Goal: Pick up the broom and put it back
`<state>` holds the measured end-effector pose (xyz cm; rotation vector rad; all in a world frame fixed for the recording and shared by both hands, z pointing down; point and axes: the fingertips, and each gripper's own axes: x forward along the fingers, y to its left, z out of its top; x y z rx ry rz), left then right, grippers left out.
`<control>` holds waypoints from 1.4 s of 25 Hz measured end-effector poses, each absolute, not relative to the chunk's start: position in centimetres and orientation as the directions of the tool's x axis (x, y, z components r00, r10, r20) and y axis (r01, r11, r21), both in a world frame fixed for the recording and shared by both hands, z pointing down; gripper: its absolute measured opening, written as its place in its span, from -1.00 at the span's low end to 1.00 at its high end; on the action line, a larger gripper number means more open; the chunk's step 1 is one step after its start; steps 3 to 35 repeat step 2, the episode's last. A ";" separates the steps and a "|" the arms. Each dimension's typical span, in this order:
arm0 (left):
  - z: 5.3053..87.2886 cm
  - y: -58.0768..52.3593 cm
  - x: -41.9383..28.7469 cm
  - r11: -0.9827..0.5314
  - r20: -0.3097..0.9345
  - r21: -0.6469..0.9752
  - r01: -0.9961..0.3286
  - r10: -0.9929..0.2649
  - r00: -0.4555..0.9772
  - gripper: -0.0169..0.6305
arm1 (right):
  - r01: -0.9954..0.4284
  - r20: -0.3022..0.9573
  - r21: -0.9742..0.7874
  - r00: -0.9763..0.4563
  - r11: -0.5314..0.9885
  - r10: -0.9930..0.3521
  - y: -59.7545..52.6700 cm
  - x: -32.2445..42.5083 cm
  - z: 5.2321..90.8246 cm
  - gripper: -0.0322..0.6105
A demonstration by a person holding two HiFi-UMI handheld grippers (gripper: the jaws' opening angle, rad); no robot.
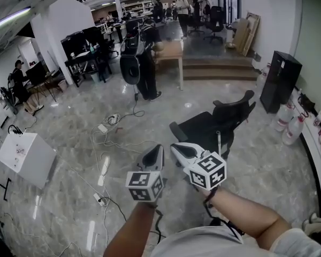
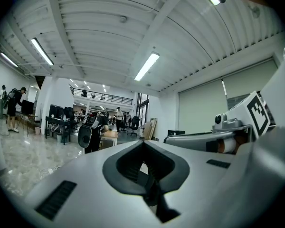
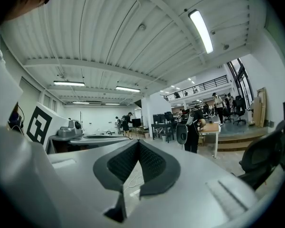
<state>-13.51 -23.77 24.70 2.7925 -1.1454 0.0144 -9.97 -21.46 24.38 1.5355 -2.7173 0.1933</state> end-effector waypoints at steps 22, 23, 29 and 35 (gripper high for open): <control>24.8 -23.8 -13.7 -0.707 0.054 0.116 -0.698 -0.697 0.715 -0.93 | -0.858 0.076 -0.104 -0.511 0.503 -0.856 -21.6 -10.0 24.6 -0.89; 24.8 -23.8 -13.7 -0.707 0.054 0.116 -0.698 -0.697 0.715 -0.93 | -0.858 0.076 -0.104 -0.511 0.503 -0.856 -21.6 -10.0 24.6 -0.89; 24.8 -23.8 -13.7 -0.707 0.054 0.116 -0.698 -0.697 0.715 -0.93 | -0.858 0.076 -0.104 -0.511 0.503 -0.856 -21.6 -10.0 24.6 -0.89; 24.8 -23.8 -13.7 -0.707 0.054 0.116 -0.698 -0.697 0.715 -0.93 | -0.858 0.076 -0.104 -0.511 0.503 -0.856 -21.6 -10.0 24.6 -0.89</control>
